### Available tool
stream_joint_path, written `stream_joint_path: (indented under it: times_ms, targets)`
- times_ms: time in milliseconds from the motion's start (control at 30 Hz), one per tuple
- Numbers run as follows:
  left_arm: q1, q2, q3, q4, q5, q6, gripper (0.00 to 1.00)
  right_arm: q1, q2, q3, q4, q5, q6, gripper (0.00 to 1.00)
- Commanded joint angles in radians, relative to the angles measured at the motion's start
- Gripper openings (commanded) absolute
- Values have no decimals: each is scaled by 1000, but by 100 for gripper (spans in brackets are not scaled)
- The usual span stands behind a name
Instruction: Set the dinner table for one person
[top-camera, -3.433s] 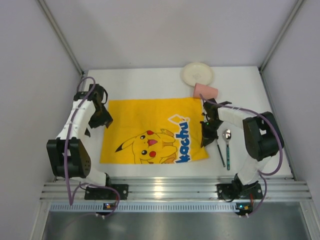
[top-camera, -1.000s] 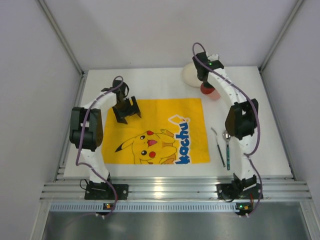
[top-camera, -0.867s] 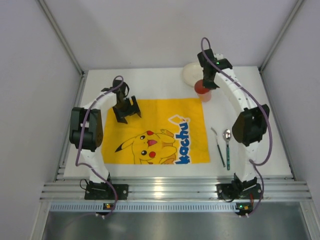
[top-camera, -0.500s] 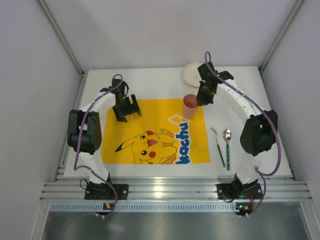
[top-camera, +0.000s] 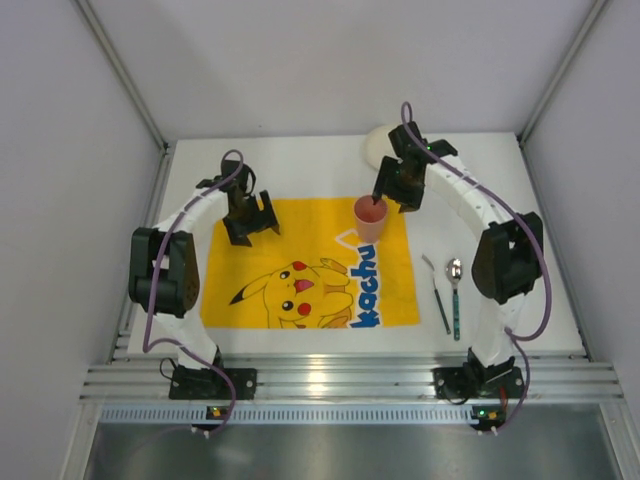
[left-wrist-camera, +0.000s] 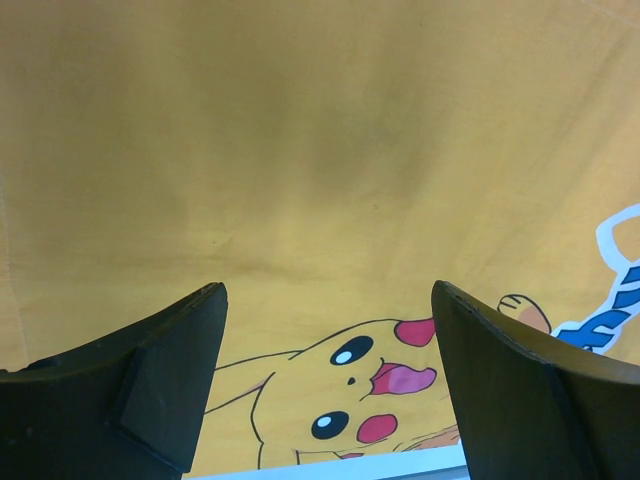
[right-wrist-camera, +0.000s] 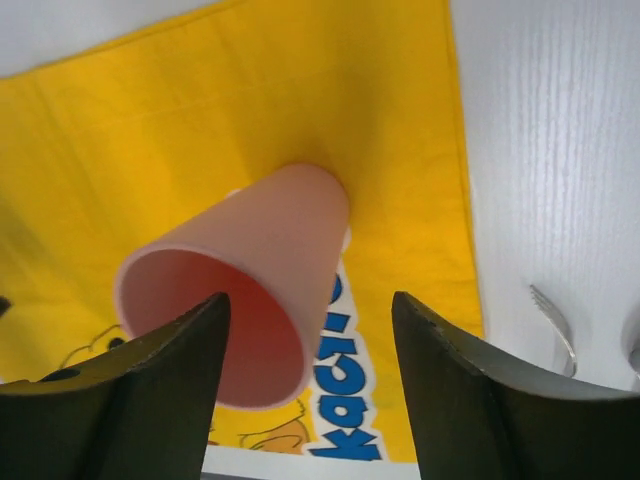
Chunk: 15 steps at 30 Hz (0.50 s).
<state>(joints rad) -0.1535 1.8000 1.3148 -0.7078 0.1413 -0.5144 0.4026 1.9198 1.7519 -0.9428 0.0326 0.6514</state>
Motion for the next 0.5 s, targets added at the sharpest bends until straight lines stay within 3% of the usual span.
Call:
stream_joint_path:
  times_ms: [0, 267, 467]
  targets:
    - [-4, -42, 0, 18, -16, 16, 88, 31, -2, 151, -43, 22, -33, 74]
    - [-3, -24, 15, 11, -23, 14, 88, -10, -19, 348, -102, 121, -98, 85]
    - [-3, -14, 26, 1, -25, 8, 88, -212, 57, 337, 21, -49, -59, 84]
